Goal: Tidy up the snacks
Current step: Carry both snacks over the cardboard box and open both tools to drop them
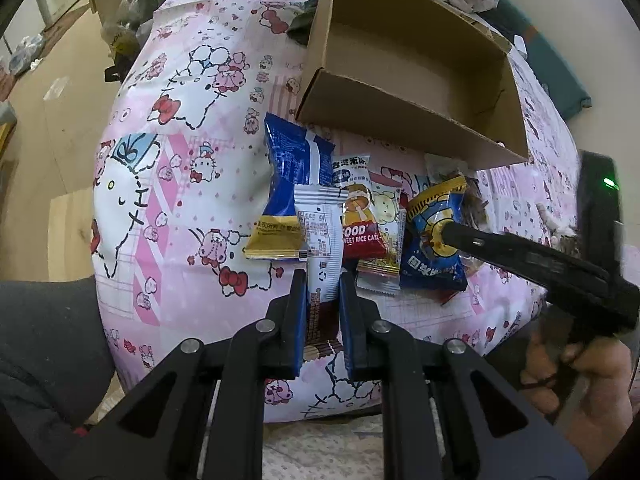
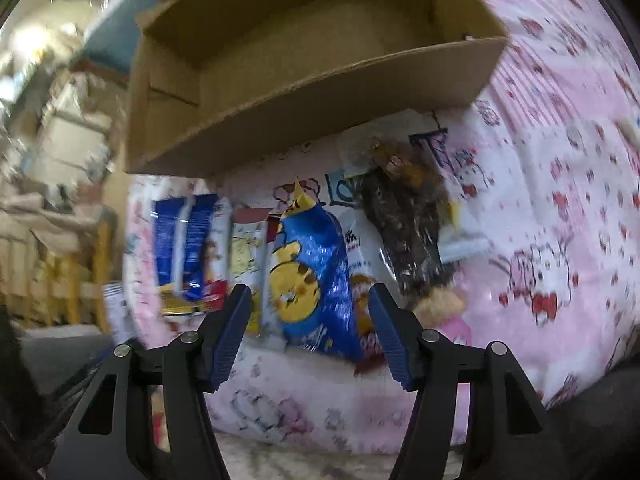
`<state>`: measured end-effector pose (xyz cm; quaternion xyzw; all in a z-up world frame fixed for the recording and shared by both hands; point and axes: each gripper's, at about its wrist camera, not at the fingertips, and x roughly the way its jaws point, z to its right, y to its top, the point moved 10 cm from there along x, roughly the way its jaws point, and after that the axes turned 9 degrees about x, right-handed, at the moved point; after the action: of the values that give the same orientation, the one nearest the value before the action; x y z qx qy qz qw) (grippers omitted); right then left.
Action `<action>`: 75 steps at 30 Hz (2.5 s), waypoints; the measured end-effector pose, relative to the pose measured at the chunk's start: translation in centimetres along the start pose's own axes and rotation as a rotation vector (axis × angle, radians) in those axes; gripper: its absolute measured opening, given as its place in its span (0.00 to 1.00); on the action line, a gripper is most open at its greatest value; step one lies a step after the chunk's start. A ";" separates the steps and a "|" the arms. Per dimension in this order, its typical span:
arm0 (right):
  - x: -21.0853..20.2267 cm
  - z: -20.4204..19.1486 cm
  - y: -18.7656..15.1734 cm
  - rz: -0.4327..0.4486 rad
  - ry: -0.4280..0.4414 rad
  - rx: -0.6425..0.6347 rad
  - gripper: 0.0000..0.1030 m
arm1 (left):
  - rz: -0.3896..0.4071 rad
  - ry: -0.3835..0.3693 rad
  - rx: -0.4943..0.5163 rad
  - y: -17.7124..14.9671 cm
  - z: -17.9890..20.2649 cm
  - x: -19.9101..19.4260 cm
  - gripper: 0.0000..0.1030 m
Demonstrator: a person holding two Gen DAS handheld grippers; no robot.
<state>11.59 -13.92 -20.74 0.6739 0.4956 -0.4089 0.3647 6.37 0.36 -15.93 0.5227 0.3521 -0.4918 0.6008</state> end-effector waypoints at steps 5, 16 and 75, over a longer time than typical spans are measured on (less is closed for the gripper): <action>1.4 0.3 -0.4 -0.027 -0.007 -0.025 0.36 | 0.013 0.001 0.003 0.1 0.1 -0.5 0.12; -6.5 1.3 -0.6 0.032 0.205 0.049 0.19 | 0.066 -0.027 0.000 1.7 0.4 -2.3 0.12; -4.0 -0.5 14.9 0.165 0.210 -0.003 0.20 | 0.213 0.051 0.155 20.9 3.7 4.9 0.14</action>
<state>25.36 -18.55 -15.64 0.7511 0.4745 -0.3038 0.3442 27.35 -4.99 -13.91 0.6144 0.2708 -0.4371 0.5984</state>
